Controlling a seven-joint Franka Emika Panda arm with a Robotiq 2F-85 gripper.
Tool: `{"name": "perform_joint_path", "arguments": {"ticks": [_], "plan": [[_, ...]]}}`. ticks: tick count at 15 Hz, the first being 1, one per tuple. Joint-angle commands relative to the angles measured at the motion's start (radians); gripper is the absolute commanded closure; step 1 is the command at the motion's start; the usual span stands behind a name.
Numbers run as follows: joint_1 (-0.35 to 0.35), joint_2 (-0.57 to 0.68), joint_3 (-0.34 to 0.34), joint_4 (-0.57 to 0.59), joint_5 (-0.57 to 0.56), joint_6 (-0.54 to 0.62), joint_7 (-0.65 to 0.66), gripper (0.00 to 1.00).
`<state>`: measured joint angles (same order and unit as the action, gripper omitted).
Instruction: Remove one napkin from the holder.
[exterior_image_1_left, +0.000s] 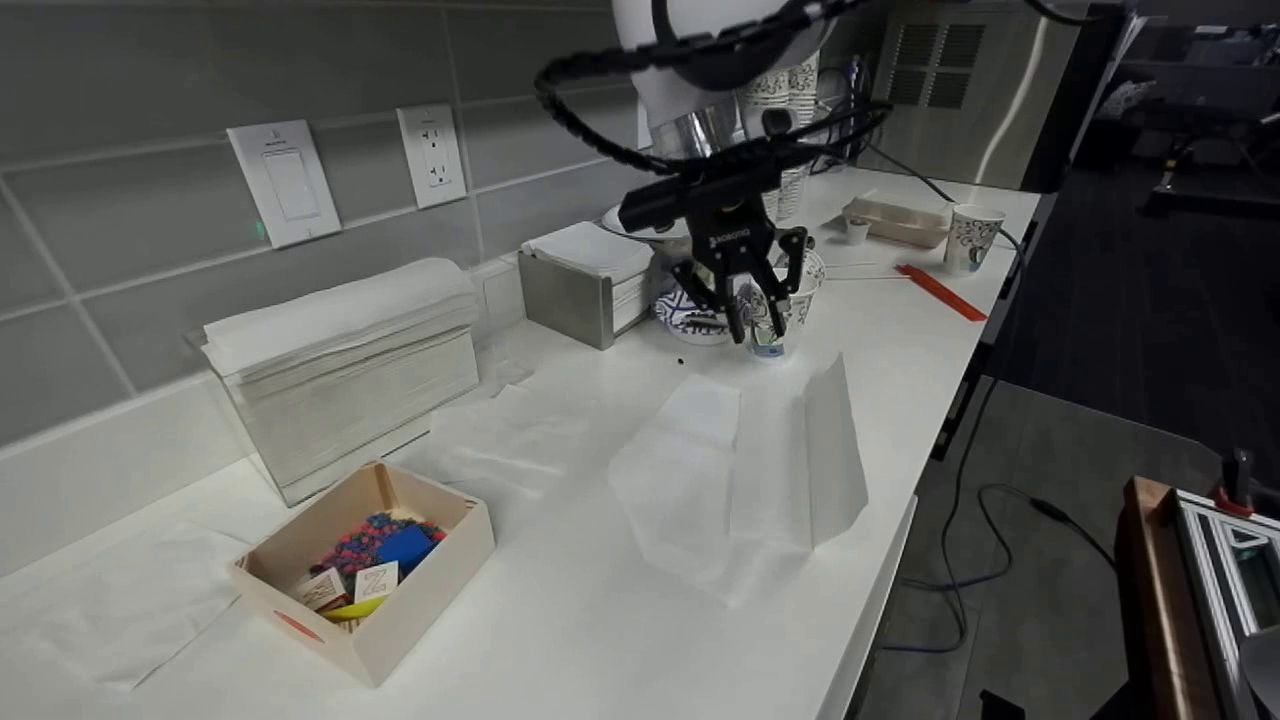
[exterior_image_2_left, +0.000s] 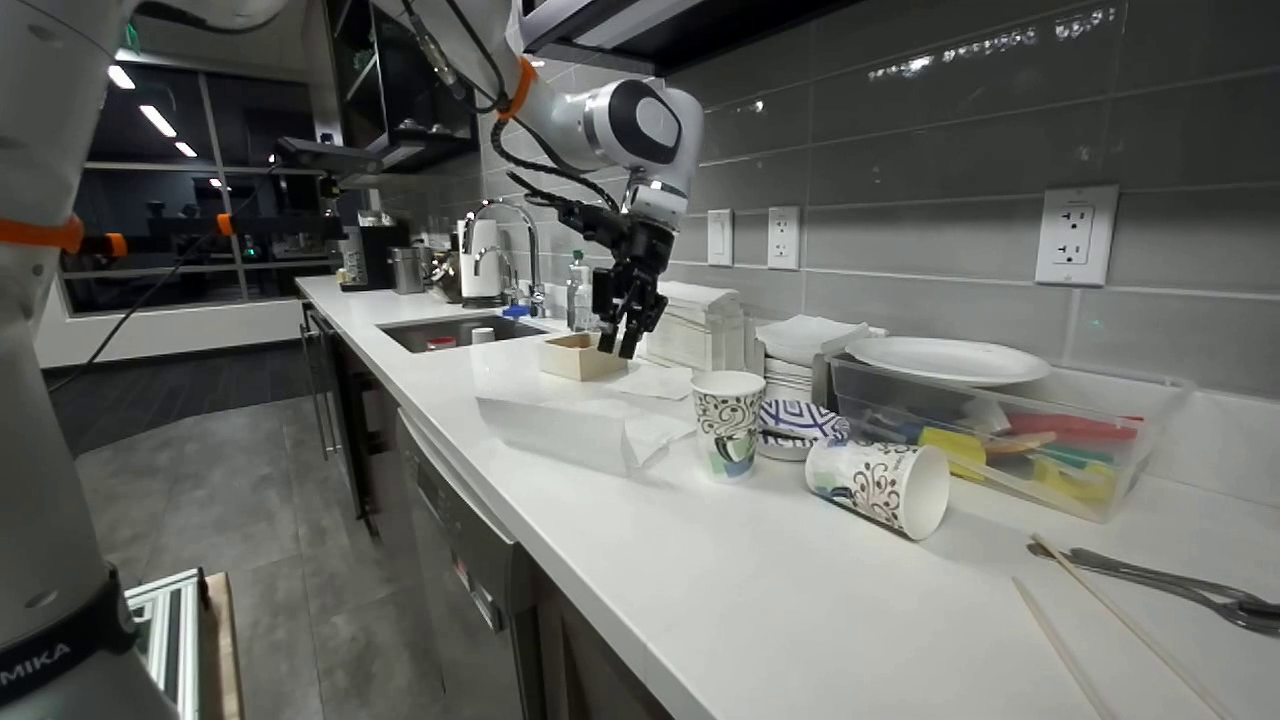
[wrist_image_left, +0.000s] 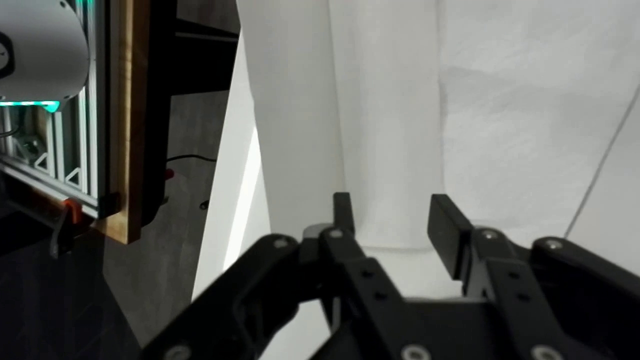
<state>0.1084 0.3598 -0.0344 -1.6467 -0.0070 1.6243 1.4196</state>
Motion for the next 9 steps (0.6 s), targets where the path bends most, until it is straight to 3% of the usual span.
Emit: {"name": "perform_joint_path", "arguments": {"ticks": [1,4,6,7,9], "plan": [[-0.033,-0.081,0.032,-0.015,0.133,-0.006,-0.119,0.22],[-0.051,-0.122,0.035,-0.021,0.212,0.005,-0.268,0.01],[-0.055,-0.143,0.035,-0.037,0.222,0.041,-0.379,0.0],[-0.037,-0.116,0.025,0.002,0.188,0.001,-0.287,0.0],[-0.041,-0.123,0.023,0.001,0.189,0.002,-0.301,0.0]]}}
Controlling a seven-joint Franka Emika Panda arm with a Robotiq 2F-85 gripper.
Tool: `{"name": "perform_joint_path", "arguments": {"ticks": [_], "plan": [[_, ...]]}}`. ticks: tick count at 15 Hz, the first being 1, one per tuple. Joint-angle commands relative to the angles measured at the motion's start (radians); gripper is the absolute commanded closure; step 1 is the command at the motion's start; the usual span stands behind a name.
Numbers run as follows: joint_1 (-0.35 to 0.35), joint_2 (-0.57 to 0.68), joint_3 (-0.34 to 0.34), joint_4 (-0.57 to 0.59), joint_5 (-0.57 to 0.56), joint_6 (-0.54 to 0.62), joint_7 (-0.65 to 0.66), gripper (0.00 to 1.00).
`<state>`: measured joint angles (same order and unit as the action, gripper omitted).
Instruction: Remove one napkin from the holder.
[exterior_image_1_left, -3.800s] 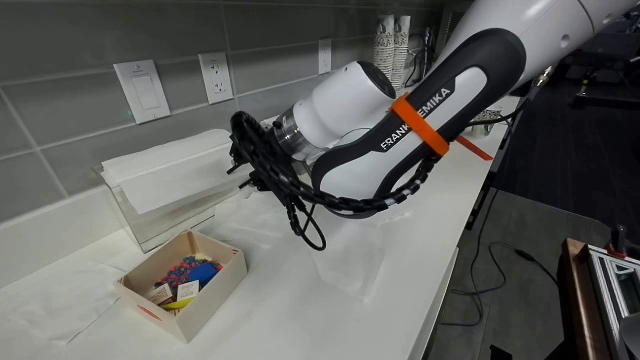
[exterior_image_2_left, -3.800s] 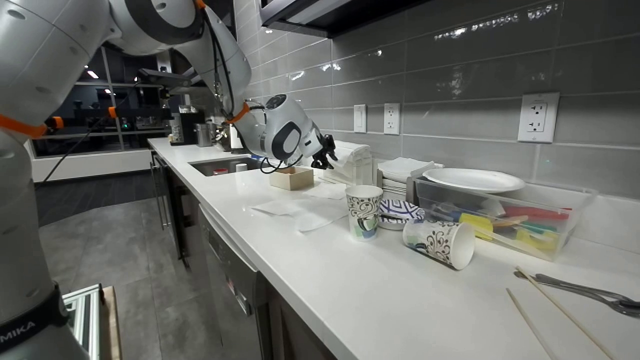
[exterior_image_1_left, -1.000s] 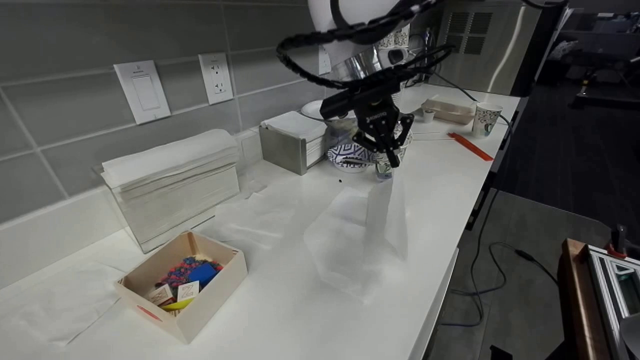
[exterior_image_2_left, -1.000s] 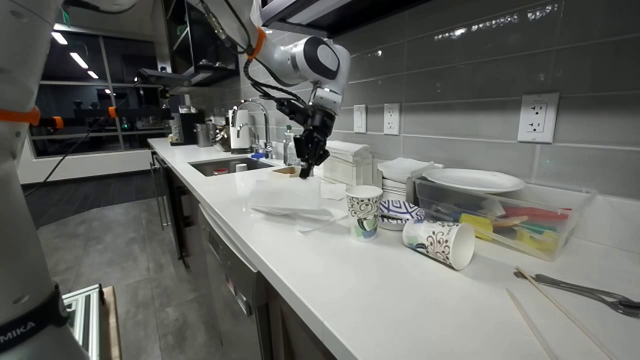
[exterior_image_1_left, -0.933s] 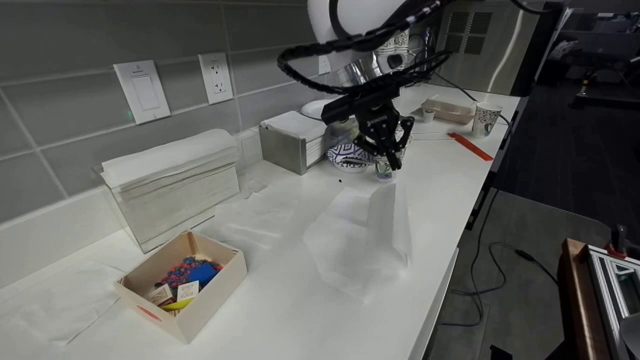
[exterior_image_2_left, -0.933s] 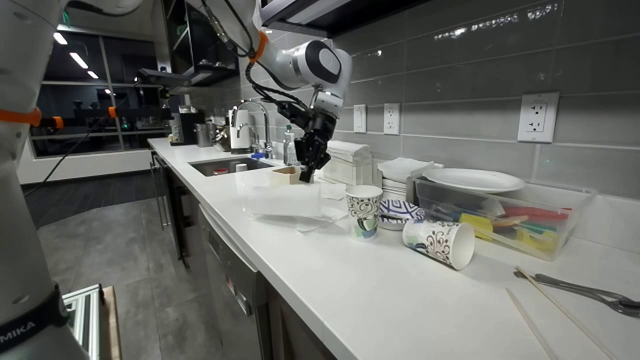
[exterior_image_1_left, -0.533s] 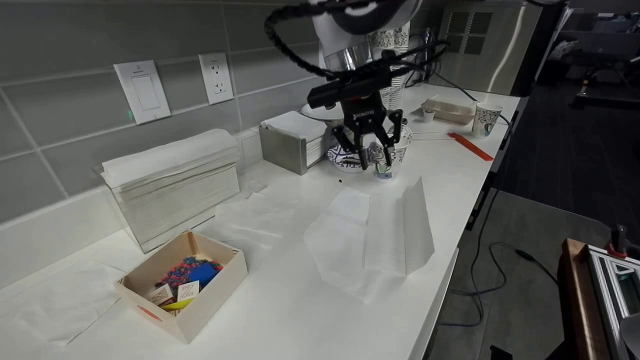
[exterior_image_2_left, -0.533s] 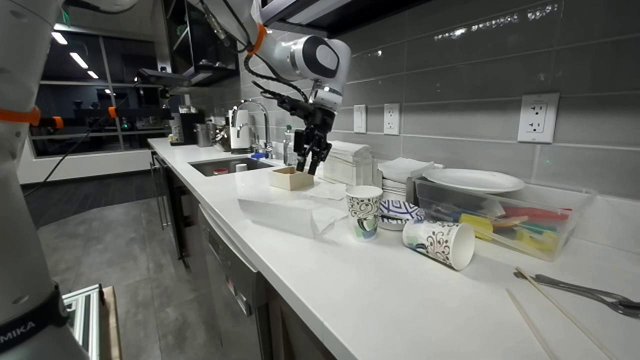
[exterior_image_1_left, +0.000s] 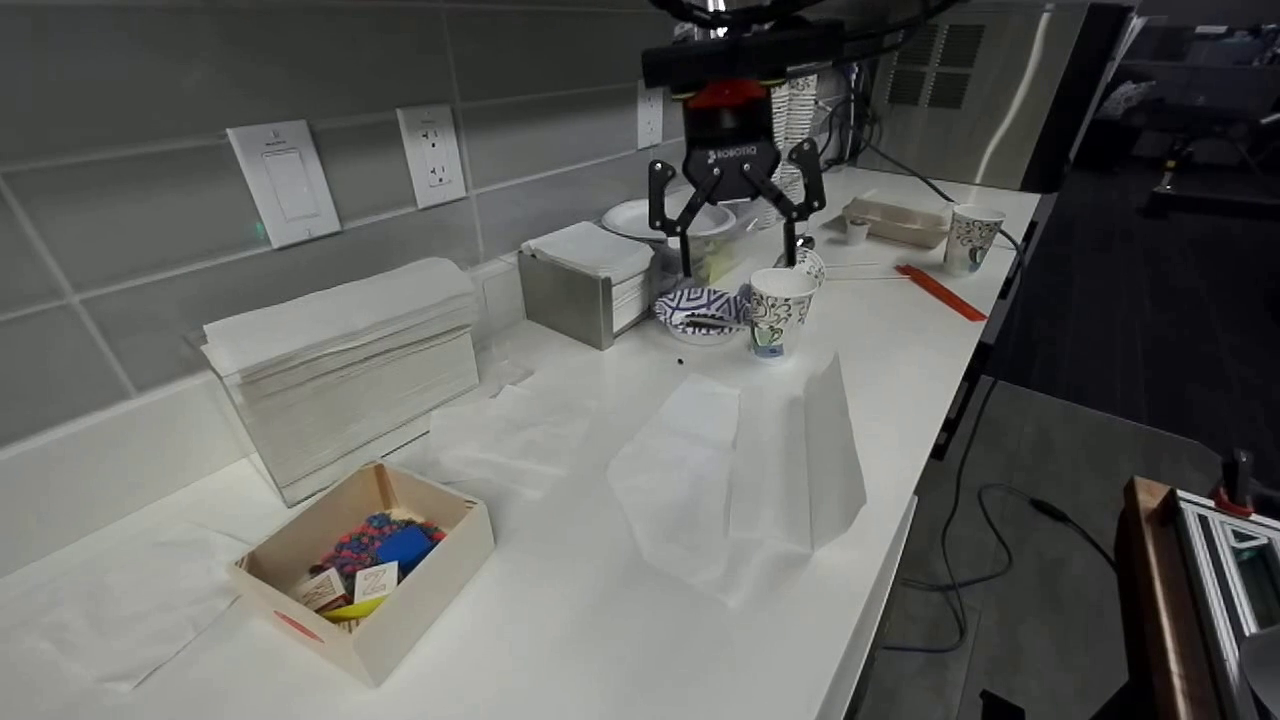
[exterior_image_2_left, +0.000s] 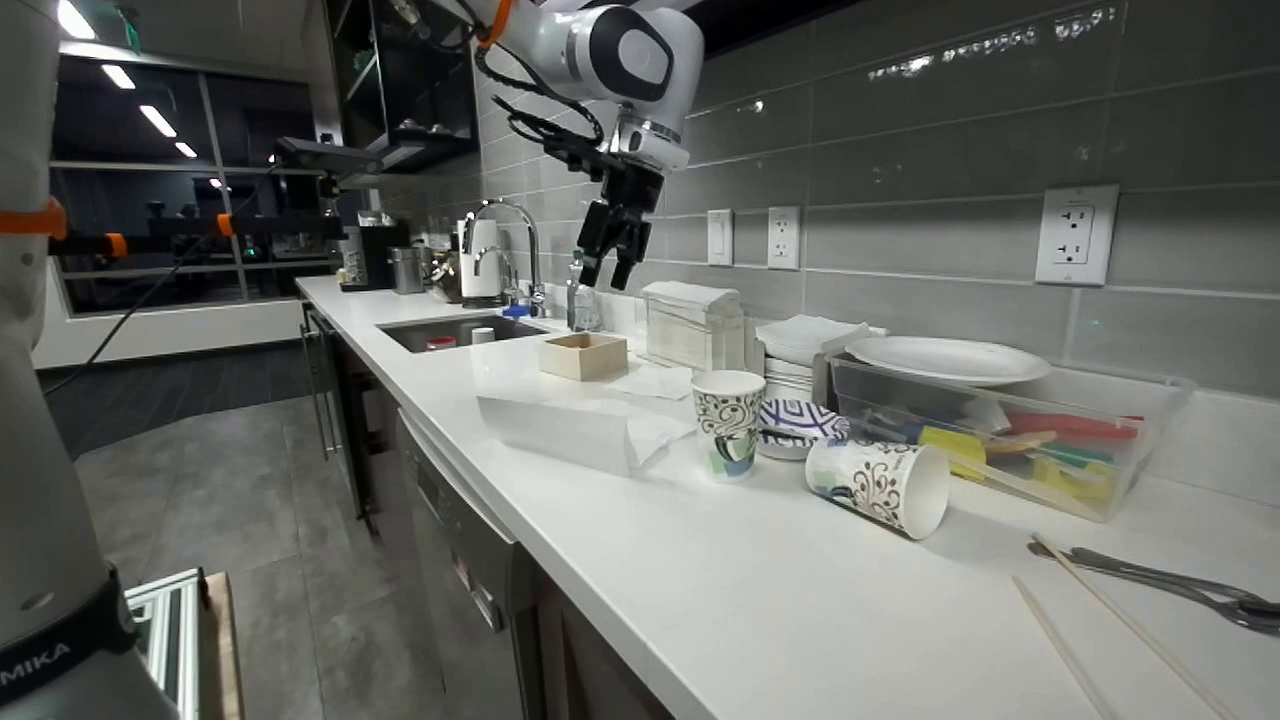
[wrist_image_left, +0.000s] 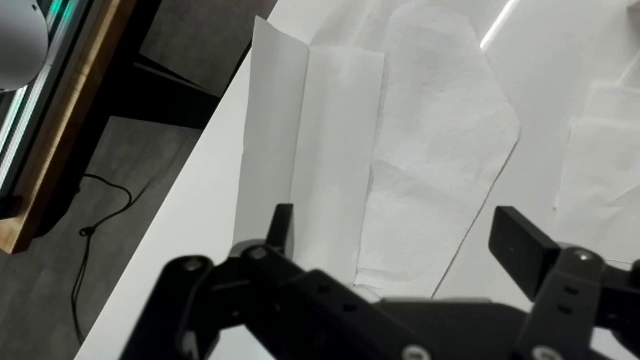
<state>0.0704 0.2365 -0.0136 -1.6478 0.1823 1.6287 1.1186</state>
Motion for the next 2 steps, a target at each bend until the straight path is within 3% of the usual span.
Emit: {"name": "perform_joint_path", "arguments": {"ticks": [1,2], "plan": [[-0.002,0.002,0.003,0.002,-0.001,-0.003,0.001,0.0],[-0.002,0.004,0.004,0.002,-0.001,-0.003,0.001,0.0]]}}
